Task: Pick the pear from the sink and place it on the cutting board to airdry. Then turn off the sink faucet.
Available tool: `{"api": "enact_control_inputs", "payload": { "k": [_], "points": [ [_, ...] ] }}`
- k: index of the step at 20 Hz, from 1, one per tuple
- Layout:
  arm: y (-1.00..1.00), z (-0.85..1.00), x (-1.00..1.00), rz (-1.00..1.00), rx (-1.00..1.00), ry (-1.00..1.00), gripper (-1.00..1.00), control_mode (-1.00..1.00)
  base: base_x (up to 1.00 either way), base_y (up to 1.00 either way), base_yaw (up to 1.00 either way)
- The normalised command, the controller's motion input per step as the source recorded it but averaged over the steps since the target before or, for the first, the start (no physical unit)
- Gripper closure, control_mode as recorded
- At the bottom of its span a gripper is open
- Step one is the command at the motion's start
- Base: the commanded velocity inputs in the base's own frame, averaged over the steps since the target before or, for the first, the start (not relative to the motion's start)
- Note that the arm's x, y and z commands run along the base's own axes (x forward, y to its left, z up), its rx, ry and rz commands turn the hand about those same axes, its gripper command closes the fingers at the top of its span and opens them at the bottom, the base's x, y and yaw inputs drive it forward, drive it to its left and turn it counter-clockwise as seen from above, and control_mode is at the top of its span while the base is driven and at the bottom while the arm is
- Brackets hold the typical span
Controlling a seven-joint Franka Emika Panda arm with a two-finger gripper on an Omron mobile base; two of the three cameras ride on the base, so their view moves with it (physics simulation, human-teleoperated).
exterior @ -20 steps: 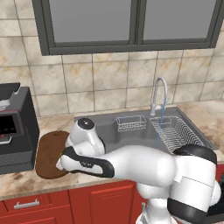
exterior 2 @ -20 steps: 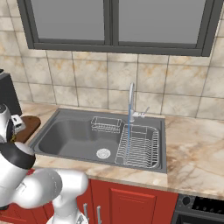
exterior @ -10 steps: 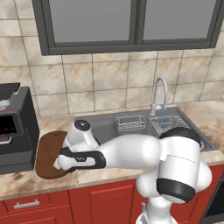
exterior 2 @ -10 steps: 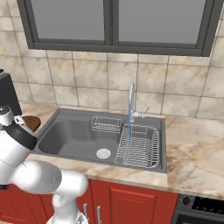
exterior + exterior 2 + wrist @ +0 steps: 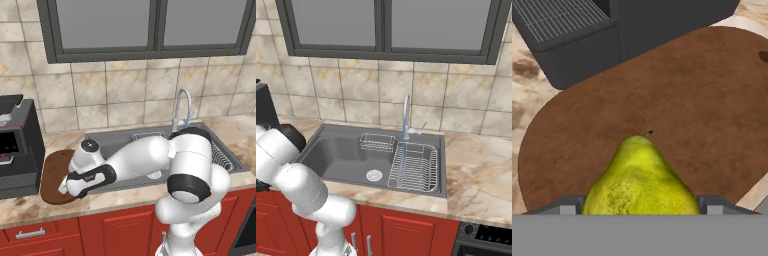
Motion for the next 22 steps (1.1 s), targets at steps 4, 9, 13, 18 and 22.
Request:
{"api": "enact_control_inputs", "payload": {
  "k": [4, 9, 13, 18, 22],
  "points": [
    [0.16, -0.13, 0.14, 0.00, -0.01, 0.00, 1.00, -1.00, 0.00, 0.00, 0.00],
    [0.19, -0.13, 0.15, 0.00, -0.01, 0.00, 1.00, -1.00, 0.00, 0.00, 0.00],
    [0.19, -0.12, 0.15, 0.00, -0.02, 0.00, 1.00, -1.00, 0.00, 0.00, 0.00],
    [0.14, -0.10, 0.07, 0.00, -0.02, 0.00, -1.00, -1.00, 0.00, 0.00, 0.00],
    [0.00, 0.00, 0.00, 0.00, 0.00, 0.00, -1.00, -1.00, 0.00, 0.00, 0.00]
  ]
}}
